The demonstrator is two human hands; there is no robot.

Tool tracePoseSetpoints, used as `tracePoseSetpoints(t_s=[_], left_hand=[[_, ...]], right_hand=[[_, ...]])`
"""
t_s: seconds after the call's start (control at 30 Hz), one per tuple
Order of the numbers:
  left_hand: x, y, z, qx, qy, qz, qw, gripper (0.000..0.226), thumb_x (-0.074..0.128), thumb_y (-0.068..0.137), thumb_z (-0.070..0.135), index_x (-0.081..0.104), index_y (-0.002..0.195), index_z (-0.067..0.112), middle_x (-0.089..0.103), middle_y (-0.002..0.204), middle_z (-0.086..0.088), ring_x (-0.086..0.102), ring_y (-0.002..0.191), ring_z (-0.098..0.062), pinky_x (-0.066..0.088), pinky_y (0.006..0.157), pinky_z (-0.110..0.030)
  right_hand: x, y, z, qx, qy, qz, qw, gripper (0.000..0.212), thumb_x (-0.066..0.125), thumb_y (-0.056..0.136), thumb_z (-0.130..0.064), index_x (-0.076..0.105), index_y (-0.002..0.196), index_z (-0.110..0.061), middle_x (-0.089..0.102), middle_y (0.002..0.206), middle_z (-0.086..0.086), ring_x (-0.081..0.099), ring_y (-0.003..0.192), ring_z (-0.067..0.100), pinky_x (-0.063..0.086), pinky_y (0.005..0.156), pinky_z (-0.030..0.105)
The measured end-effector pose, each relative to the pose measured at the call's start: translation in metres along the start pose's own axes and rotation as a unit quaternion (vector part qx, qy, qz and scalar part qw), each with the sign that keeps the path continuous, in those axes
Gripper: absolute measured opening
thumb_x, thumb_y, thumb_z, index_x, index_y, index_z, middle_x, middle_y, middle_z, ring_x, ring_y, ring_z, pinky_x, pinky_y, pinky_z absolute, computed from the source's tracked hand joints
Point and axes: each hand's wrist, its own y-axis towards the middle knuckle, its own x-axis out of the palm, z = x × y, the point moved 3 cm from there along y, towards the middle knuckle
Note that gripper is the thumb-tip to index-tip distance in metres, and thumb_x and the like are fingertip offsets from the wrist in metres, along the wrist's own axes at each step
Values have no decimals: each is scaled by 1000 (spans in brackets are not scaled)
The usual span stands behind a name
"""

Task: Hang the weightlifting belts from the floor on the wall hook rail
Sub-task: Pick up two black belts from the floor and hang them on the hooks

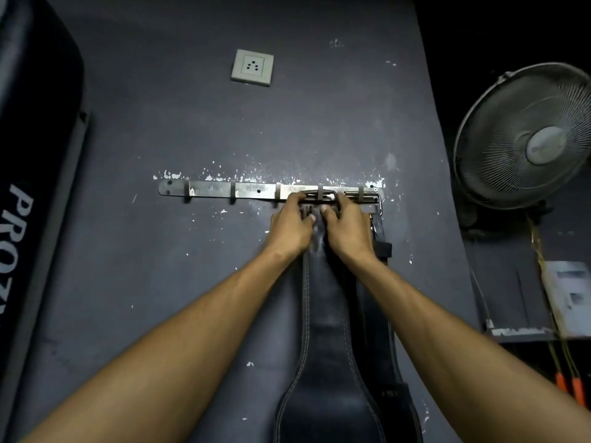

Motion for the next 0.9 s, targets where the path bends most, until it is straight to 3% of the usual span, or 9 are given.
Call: tracePoseSetpoints(t_s=[0.13, 0.27, 0.33, 0.43, 0.57, 0.67, 0.77, 0.83, 0.9], left_hand=[[-5, -5, -3, 2, -38, 33, 999, 43, 65, 97, 12, 53, 138, 18, 73, 110, -4, 69, 104, -22, 41, 78, -14], [-7, -30, -14, -29, -117, 32, 992, 46, 67, 98, 12, 44, 137, 18, 64, 78, 4, 62, 63, -4, 53, 58, -19], [1, -52, -29, -85, -129, -6, 988, 28, 64, 101, 27, 55, 120, 8, 65, 84, -11, 66, 69, -16, 59, 56, -34], [20, -86, -54, -133, -105, -102, 980, 53, 50, 105, 45, 65, 93, -4, 71, 86, -32, 73, 74, -40, 61, 54, -38], [30, -108, -68, -103, -64, -61, 991, 58, 46, 108, 44, 47, 61, 10, 56, 59, -5, 51, 64, -23, 47, 68, -36], [33, -114, -65, -101, -108, -23, 989, 52, 45, 109, 40, 67, 74, 8, 74, 76, -6, 62, 75, -20, 54, 74, -35], [35, -131, -57, -97, -221, -40, 970, 39, 44, 111, 31, 77, 109, 10, 79, 106, -4, 74, 109, -23, 56, 100, -37], [35, -154, -67, -78, -188, -74, 976, 39, 44, 111, 32, 72, 123, 8, 77, 120, -6, 70, 120, -21, 51, 110, -42], [33, -184, -90, -78, -118, -127, 982, 44, 45, 110, 37, 73, 117, 4, 78, 115, -6, 72, 112, -21, 52, 107, -45]], right_hand=[[-1, 1, -3, -5, -18, -19, 1000, 21, 59, 103, -24, 68, 115, -9, 77, 103, 12, 70, 102, 34, 54, 86, 41], [-3, -15, 3, 31, 49, -9, 998, 35, 63, 103, -28, 65, 131, -8, 74, 124, 12, 67, 117, 29, 50, 95, 33], [-1, -36, 14, 55, 63, -16, 996, 33, 60, 104, -36, 70, 120, -9, 76, 118, 12, 68, 113, 32, 48, 88, 33], [0, -77, 39, 76, 11, -20, 997, 44, 48, 107, -46, 64, 81, -14, 75, 95, 21, 68, 97, 43, 46, 76, 40], [2, -102, 54, 61, -45, -16, 997, 54, 40, 110, -48, 66, 85, -8, 74, 92, 27, 68, 90, 47, 47, 72, 44], [4, -101, 54, 75, 36, -14, 996, 53, 45, 110, -44, 63, 77, -6, 71, 76, 16, 65, 72, 31, 46, 65, 40], [-2, -114, 56, 76, 124, -51, 988, 44, 50, 108, -44, 67, 91, -6, 74, 83, 7, 64, 76, 15, 48, 72, 35], [-6, -139, 65, 76, 108, -103, 986, 38, 50, 105, -53, 66, 107, -18, 76, 97, -6, 69, 92, 12, 51, 82, 32], [-8, -172, 81, 69, 55, -147, 985, 38, 50, 102, -59, 61, 106, -23, 73, 92, -10, 68, 88, 10, 51, 80, 33]])
